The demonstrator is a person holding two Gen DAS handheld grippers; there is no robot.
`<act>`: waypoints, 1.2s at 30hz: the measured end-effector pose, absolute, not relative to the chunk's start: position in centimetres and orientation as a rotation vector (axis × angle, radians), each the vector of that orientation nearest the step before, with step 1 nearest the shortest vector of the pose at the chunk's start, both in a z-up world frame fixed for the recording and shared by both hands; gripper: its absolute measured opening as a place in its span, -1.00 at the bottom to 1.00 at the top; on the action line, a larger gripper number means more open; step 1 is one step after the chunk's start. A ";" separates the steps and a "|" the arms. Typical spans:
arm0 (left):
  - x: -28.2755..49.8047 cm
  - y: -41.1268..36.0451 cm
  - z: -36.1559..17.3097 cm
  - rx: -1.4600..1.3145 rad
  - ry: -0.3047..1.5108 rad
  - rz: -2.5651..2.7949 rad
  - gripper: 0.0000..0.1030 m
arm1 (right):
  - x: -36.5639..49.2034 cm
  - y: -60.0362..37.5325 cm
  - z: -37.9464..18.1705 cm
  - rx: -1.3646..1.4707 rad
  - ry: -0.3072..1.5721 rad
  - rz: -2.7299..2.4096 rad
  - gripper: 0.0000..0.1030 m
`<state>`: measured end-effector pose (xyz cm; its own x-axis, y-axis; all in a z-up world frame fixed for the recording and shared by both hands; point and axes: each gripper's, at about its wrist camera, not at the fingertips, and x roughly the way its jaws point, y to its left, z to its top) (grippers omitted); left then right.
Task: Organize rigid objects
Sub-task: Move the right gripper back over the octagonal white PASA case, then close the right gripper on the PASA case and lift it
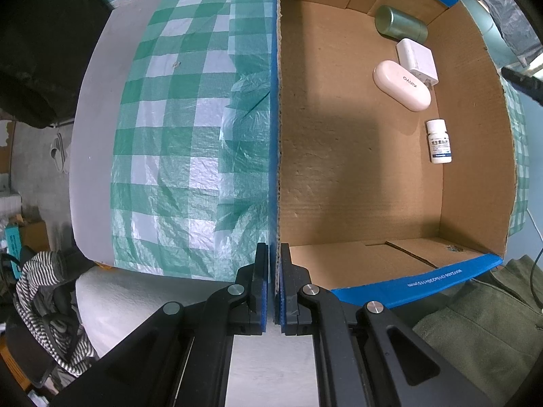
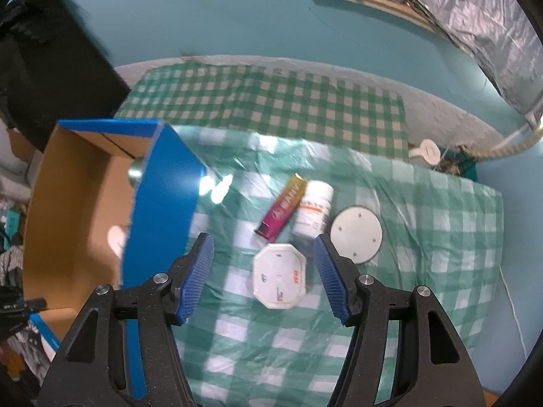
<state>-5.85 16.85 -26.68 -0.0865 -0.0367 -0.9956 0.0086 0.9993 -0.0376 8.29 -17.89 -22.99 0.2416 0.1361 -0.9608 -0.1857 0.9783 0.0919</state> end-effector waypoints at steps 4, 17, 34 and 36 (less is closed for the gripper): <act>-5.8 16.8 -26.7 -0.016 1.658 -0.039 -0.91 | 8.0 -18.4 -25.3 -0.056 1.345 0.211 0.21; -5.9 16.7 -26.6 -0.009 1.656 -0.043 -0.91 | 7.7 -18.7 -30.0 -0.044 1.427 0.195 0.21; -5.8 16.5 -26.4 -0.008 1.656 -0.048 -0.91 | 7.4 -18.7 -32.5 -0.072 1.447 0.189 0.05; -5.7 16.5 -26.4 -0.005 1.658 -0.050 -0.91 | 7.3 -18.7 -32.6 -0.077 1.442 0.191 0.04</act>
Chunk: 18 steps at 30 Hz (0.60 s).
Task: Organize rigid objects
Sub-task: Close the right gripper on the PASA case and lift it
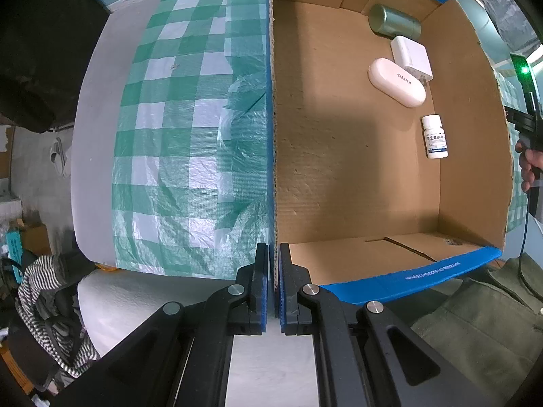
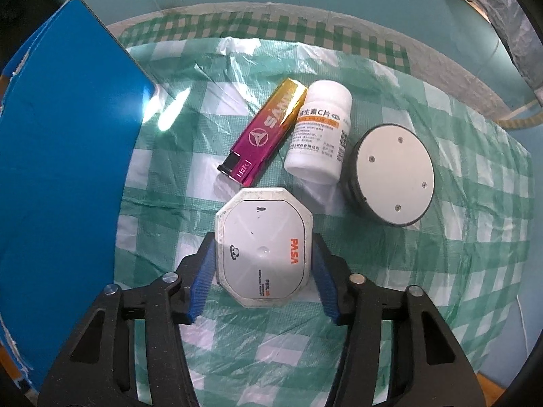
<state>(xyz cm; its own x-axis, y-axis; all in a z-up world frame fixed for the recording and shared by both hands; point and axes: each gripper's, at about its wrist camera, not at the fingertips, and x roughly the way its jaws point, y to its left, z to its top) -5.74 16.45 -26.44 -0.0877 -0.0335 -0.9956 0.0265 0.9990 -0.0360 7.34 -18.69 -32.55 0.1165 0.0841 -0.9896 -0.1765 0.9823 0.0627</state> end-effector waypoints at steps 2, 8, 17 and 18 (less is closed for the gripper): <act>-5.8 16.4 -26.4 -0.004 1.658 -0.050 -0.91 | 7.2 -18.6 -32.5 -0.084 1.434 0.192 0.04; -5.8 16.4 -26.4 -0.008 1.658 -0.049 -0.91 | 6.5 -18.7 -32.0 -0.071 1.408 0.186 0.03; -5.8 16.5 -26.3 -0.009 1.658 -0.050 -0.91 | 5.9 -18.5 -29.2 -0.061 1.351 0.212 0.03; -5.8 16.5 -26.3 -0.009 1.658 -0.050 -0.91 | 5.8 -18.4 -28.9 -0.063 1.345 0.216 0.03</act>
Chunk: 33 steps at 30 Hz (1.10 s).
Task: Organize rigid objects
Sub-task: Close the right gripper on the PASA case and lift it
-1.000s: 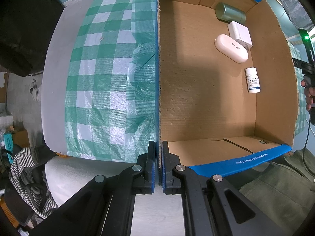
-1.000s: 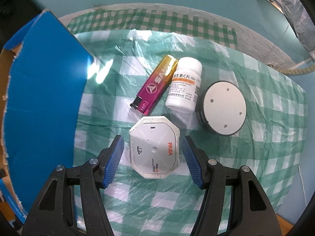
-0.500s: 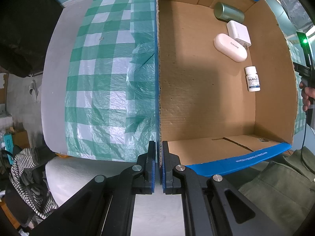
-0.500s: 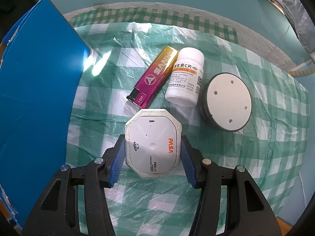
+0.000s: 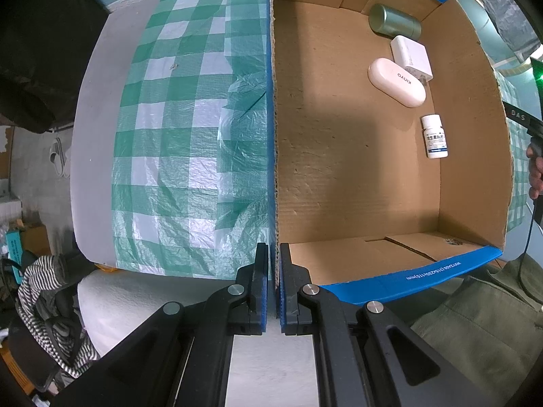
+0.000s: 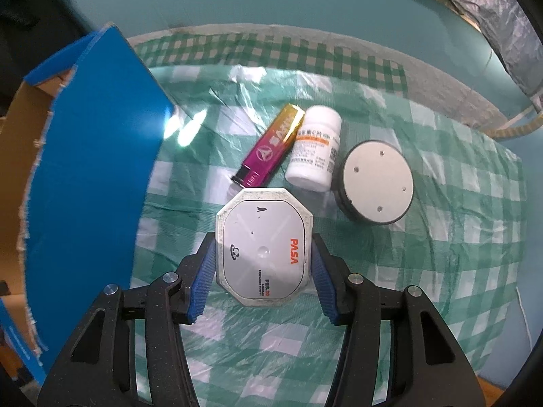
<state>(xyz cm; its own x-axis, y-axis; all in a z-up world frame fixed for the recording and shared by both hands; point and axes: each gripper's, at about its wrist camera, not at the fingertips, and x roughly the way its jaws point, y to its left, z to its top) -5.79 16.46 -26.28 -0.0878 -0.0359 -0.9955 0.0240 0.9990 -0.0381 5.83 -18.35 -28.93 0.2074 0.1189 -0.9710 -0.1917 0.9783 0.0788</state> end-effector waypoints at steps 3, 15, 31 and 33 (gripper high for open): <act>-5.8 16.5 -26.3 -0.009 1.658 -0.049 -0.91 | 5.6 -18.0 -28.0 -0.073 1.321 0.230 0.03; -5.8 16.5 -26.2 -0.009 1.655 -0.052 -0.91 | 5.7 -17.4 -23.9 -0.041 1.251 0.274 0.03; -5.8 16.5 -26.3 -0.012 1.658 -0.052 -0.91 | 8.0 -12.6 -18.6 -0.056 1.150 0.412 0.03; -5.8 16.5 -26.3 -0.011 1.659 -0.052 -0.91 | 8.2 -11.6 -18.3 -0.067 1.144 0.433 0.03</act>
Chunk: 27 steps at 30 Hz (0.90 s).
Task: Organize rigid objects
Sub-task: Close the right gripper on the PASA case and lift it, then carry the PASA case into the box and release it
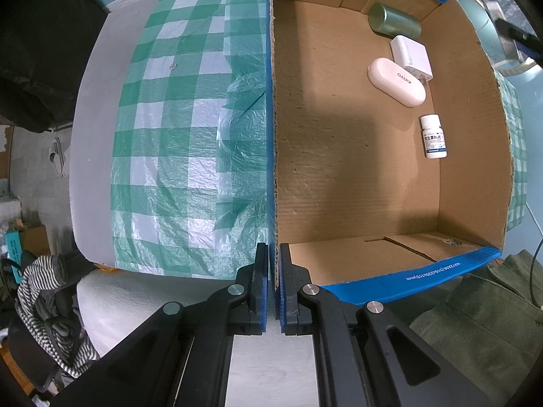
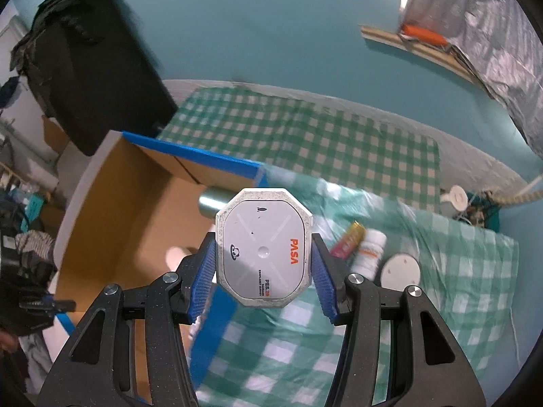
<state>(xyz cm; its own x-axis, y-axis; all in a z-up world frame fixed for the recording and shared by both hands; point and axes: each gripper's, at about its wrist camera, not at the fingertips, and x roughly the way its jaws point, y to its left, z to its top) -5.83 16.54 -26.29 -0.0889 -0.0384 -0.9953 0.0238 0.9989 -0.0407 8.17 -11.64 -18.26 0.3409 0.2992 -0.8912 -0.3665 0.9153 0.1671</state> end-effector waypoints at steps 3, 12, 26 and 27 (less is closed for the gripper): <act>-5.8 16.6 -26.3 -0.011 1.659 -0.052 -0.91 | 8.4 -10.4 -17.9 -0.079 1.139 0.462 0.03; -5.9 16.4 -26.4 -0.011 1.661 -0.049 -0.91 | 8.6 -7.1 -18.4 -0.122 1.145 0.519 0.03; -5.9 16.4 -26.5 -0.016 1.660 -0.048 -0.91 | 8.8 -4.5 -21.0 -0.175 1.221 0.545 0.03; -5.9 16.4 -26.5 -0.016 1.661 -0.048 -0.91 | 8.8 -4.5 -21.1 -0.176 1.223 0.543 0.03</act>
